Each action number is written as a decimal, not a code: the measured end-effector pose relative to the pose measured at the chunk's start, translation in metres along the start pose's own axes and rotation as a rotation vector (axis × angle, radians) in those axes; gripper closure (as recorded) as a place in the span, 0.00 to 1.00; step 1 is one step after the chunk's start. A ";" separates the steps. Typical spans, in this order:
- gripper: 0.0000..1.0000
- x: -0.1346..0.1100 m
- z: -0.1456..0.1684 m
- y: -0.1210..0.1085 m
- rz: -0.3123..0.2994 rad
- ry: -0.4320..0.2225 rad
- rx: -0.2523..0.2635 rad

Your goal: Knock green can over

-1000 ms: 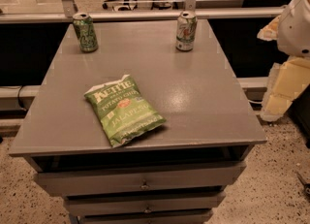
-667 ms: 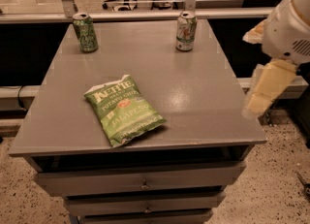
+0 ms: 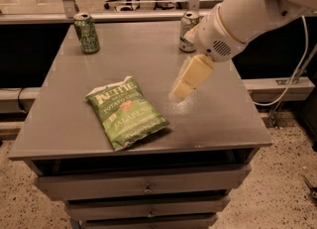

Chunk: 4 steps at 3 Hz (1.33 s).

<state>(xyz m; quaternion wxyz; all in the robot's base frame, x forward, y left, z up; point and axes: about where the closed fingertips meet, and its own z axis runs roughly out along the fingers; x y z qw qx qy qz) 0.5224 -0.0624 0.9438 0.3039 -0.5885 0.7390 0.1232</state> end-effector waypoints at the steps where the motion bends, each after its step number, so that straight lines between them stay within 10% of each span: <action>1: 0.00 0.000 0.000 0.000 0.000 0.000 0.000; 2: 0.00 -0.003 0.000 0.000 -0.007 -0.014 -0.004; 4: 0.00 -0.075 0.080 -0.049 0.021 -0.255 0.001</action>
Offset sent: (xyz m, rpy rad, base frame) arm 0.0022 0.0037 0.0026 0.0342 -0.0100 0.0216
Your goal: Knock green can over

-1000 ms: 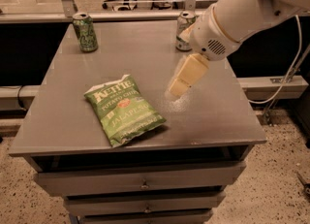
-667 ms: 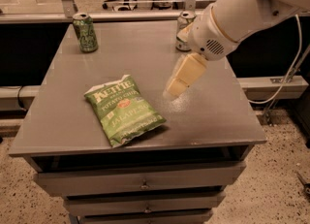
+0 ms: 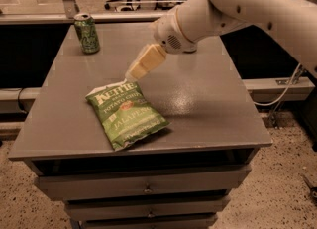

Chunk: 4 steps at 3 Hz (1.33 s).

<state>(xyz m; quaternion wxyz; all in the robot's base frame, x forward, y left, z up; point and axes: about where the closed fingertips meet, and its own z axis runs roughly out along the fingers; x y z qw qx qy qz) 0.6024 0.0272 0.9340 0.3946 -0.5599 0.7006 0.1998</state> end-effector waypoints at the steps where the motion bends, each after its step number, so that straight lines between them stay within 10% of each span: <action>1: 0.00 -0.022 0.049 -0.049 0.036 -0.100 0.037; 2: 0.00 -0.053 0.107 -0.109 0.074 -0.203 0.078; 4: 0.00 -0.086 0.179 -0.146 0.131 -0.275 0.087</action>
Offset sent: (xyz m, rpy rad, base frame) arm 0.1991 0.1045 0.0000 0.3073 -0.0903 -0.1026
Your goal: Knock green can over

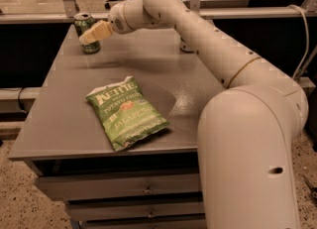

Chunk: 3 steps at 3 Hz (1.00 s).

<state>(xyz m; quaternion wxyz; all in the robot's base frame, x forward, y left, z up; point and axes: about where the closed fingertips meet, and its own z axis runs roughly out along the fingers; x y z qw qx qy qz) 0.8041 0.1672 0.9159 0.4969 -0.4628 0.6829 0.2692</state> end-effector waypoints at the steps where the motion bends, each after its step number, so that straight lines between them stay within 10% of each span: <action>1: 0.00 -0.005 0.023 0.008 0.018 -0.032 -0.021; 3: 0.16 -0.006 0.049 0.020 0.061 -0.085 -0.036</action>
Offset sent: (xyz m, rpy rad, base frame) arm 0.0035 0.0533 -0.0075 0.1008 0.0157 0.0343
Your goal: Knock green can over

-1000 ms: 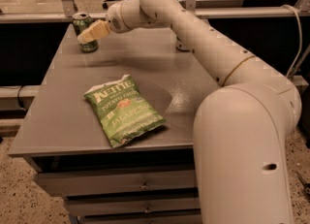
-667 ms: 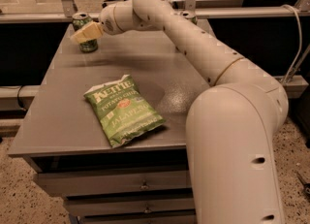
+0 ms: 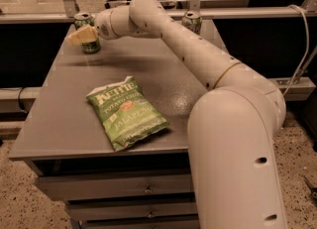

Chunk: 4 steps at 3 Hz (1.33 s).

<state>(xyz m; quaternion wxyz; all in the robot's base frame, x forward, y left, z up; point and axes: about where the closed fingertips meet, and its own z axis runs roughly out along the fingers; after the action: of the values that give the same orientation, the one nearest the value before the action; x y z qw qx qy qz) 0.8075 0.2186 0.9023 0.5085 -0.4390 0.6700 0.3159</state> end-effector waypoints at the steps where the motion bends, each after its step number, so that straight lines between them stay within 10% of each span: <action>1: 0.47 0.001 0.000 -0.004 0.036 -0.042 0.031; 3: 0.93 -0.009 -0.028 -0.004 0.048 -0.095 0.048; 4: 1.00 -0.012 -0.076 0.003 0.033 -0.092 0.040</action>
Offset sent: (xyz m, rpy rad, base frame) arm 0.0105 -0.0160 0.0084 0.1076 -0.0064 -0.0944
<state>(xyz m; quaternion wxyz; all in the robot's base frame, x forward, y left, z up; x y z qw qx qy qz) 0.7747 0.1567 0.9350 0.5422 -0.4028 0.6593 0.3304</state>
